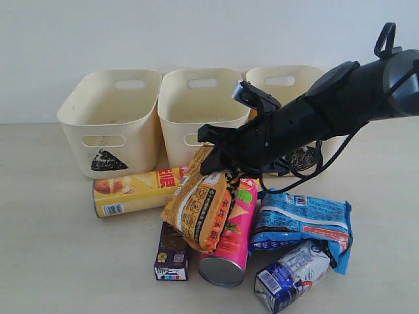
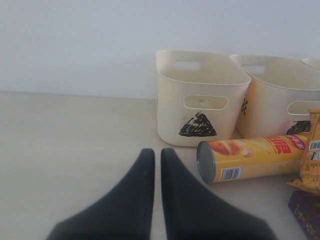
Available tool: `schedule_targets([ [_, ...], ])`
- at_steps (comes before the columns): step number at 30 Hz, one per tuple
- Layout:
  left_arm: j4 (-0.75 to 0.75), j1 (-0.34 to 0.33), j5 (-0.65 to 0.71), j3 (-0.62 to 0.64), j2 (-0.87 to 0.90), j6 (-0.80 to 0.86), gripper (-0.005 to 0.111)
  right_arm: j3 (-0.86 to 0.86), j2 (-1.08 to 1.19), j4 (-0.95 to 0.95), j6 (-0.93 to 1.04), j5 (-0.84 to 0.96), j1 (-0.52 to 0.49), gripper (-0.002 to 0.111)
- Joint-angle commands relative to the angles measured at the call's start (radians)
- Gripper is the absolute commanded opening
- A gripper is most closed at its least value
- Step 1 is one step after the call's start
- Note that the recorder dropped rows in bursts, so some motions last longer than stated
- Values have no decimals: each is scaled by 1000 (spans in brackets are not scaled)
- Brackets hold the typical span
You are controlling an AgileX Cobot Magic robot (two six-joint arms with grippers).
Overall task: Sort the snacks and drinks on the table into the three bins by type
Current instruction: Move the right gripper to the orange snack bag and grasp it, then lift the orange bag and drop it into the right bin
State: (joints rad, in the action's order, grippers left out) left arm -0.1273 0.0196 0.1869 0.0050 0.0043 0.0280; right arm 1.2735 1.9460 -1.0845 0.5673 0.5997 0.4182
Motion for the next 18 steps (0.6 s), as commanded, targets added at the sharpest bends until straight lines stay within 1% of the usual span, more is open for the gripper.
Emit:
schedule_targets([
  [1, -7, -7, -6, -5, -4, -9, 4, 50, -10, 0, 11, 79, -1, 0],
  [12, -7, -9, -6, -5, -4, -9, 4, 65, -172, 36, 11, 89, -1, 0],
  [17, -7, -9, -6, -5, -4, -9, 4, 65, -346, 121, -8, 63, -2, 0],
  [18, -7, -9, -6, -5, -4, -9, 4, 65, -389, 135, -20, 48, -24, 0],
])
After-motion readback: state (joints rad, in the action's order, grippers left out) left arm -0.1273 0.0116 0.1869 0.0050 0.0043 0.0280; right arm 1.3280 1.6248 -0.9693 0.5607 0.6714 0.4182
